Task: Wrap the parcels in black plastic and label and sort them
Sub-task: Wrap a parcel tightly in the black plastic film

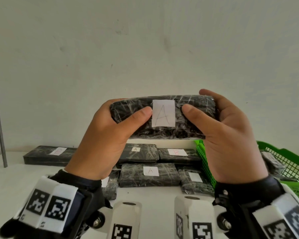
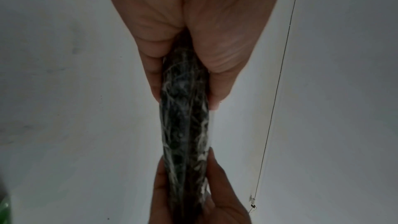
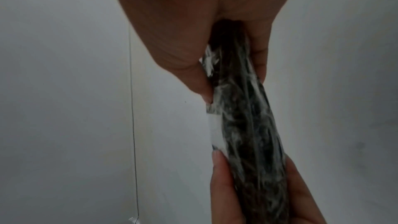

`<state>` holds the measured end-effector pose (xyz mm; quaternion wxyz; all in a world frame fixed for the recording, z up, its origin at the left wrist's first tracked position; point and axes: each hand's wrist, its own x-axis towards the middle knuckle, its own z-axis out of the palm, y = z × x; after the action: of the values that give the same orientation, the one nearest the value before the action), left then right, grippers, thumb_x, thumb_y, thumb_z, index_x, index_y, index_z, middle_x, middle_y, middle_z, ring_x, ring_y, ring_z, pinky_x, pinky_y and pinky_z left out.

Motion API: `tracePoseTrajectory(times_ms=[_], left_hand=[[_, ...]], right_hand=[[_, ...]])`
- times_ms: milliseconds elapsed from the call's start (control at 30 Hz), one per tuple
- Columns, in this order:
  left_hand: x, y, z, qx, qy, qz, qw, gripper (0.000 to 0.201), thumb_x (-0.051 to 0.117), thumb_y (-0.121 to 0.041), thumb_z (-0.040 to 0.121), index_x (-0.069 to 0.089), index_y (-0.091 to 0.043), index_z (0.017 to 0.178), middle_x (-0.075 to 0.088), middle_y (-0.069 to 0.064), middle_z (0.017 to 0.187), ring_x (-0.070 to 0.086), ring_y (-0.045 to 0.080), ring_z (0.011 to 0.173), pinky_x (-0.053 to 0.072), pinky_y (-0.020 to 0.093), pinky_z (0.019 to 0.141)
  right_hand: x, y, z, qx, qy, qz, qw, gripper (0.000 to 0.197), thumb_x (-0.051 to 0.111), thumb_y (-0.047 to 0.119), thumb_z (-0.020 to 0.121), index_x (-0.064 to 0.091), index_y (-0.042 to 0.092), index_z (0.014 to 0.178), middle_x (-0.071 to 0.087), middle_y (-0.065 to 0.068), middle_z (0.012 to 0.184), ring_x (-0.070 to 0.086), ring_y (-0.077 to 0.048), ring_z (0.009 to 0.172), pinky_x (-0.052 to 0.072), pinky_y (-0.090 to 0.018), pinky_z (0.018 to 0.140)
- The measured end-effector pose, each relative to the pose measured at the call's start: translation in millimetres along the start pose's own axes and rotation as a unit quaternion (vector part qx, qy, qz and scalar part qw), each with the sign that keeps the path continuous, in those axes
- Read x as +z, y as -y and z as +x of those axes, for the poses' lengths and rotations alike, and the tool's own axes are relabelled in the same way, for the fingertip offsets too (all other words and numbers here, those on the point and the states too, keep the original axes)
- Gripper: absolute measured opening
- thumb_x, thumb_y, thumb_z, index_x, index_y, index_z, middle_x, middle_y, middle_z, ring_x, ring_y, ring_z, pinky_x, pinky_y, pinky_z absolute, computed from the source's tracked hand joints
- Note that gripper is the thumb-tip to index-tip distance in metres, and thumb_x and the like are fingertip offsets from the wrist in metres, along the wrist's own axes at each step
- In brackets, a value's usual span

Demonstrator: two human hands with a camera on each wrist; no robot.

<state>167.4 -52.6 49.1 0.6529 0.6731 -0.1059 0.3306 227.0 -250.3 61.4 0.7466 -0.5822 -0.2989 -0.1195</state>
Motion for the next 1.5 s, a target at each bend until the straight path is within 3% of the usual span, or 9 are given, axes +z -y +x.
tracePoseTrajectory(times_ms=[233,333,700,833,1000,1133,1233,1367,1500], left_hand=[[5,-3,-2,0.005,0.006,0.017,1.0,0.048,0.086,-0.052,0.075,0.073,-0.021,0.109,0.079,0.003,0.111,0.074,0.022,0.109,0.052,0.046,0.099],[2,-3,0,0.023,0.007,0.033,0.999,0.054,0.083,-0.049,0.078,0.073,-0.014,0.118,0.078,0.005,0.115,0.073,0.028,0.113,0.051,0.053,0.105],[-4,-4,3,-0.003,0.031,0.024,0.999,0.062,0.08,-0.055,0.077,0.069,-0.015,0.124,0.076,0.006,0.121,0.071,0.03,0.117,0.048,0.056,0.108],[-6,-3,2,-0.026,0.026,0.012,0.999,0.07,0.08,-0.07,0.071,0.07,-0.021,0.119,0.076,0.005,0.121,0.069,0.028,0.119,0.044,0.056,0.111],[-2,-7,0,-0.034,0.014,-0.014,0.999,0.024,0.081,-0.05,0.082,0.082,-0.03,0.095,0.08,0.0,0.109,0.076,0.017,0.106,0.05,0.046,0.102],[-2,-7,-1,-0.054,0.011,-0.034,0.998,0.033,0.075,-0.046,0.085,0.076,-0.019,0.104,0.08,0.001,0.107,0.076,0.017,0.103,0.054,0.043,0.097],[-1,-7,0,-0.052,0.004,-0.068,0.996,0.035,0.065,-0.036,0.079,0.073,-0.014,0.105,0.081,0.001,0.102,0.077,0.014,0.096,0.057,0.035,0.089],[0,-7,0,-0.06,0.013,-0.107,0.992,0.034,0.062,-0.034,0.079,0.072,-0.012,0.103,0.081,0.002,0.096,0.077,0.012,0.09,0.063,0.026,0.079],[-3,-2,1,-0.066,0.005,-0.111,0.992,0.035,0.064,-0.034,0.08,0.071,-0.01,0.105,0.081,0.002,0.099,0.077,0.013,0.094,0.064,0.027,0.079]], right_hand=[[5,-3,-1,-0.019,-0.025,-0.07,0.997,0.102,0.095,0.057,0.058,0.053,0.025,0.145,0.074,-0.003,0.127,0.07,-0.025,0.121,0.054,-0.047,0.106],[8,-6,-2,-0.022,-0.027,-0.078,0.996,0.098,0.097,0.053,0.062,0.054,0.022,0.144,0.077,-0.003,0.116,0.075,-0.024,0.11,0.057,-0.046,0.101],[2,-5,-1,-0.038,-0.001,-0.11,0.993,0.111,0.092,0.068,0.055,0.048,0.029,0.148,0.074,0.003,0.127,0.07,-0.018,0.12,0.054,-0.044,0.107],[-2,-7,1,-0.029,0.003,-0.091,0.995,0.101,0.091,0.064,0.059,0.052,0.029,0.145,0.073,0.001,0.127,0.069,-0.022,0.121,0.053,-0.047,0.107],[-6,-5,2,-0.01,0.034,-0.016,0.999,0.063,0.076,0.034,0.082,0.058,0.018,0.139,0.079,-0.003,0.114,0.075,-0.023,0.112,0.053,-0.049,0.107],[-11,-7,5,0.003,0.023,0.037,0.999,0.05,0.08,0.024,0.086,0.063,0.015,0.132,0.08,-0.002,0.109,0.076,-0.019,0.107,0.054,-0.042,0.102],[-14,-7,5,0.02,0.027,0.098,0.995,0.032,0.061,0.013,0.1,0.064,0.008,0.131,0.08,-0.003,0.106,0.076,-0.017,0.105,0.055,-0.036,0.099],[-15,-11,8,0.026,0.029,0.117,0.992,0.02,0.053,0.003,0.103,0.072,0.007,0.107,0.08,-0.004,0.094,0.077,-0.014,0.091,0.061,-0.026,0.083],[-14,-9,7,0.01,0.047,0.094,0.994,0.015,0.059,0.012,0.104,0.071,0.006,0.111,0.079,-0.006,0.103,0.074,-0.018,0.102,0.057,-0.037,0.101]])
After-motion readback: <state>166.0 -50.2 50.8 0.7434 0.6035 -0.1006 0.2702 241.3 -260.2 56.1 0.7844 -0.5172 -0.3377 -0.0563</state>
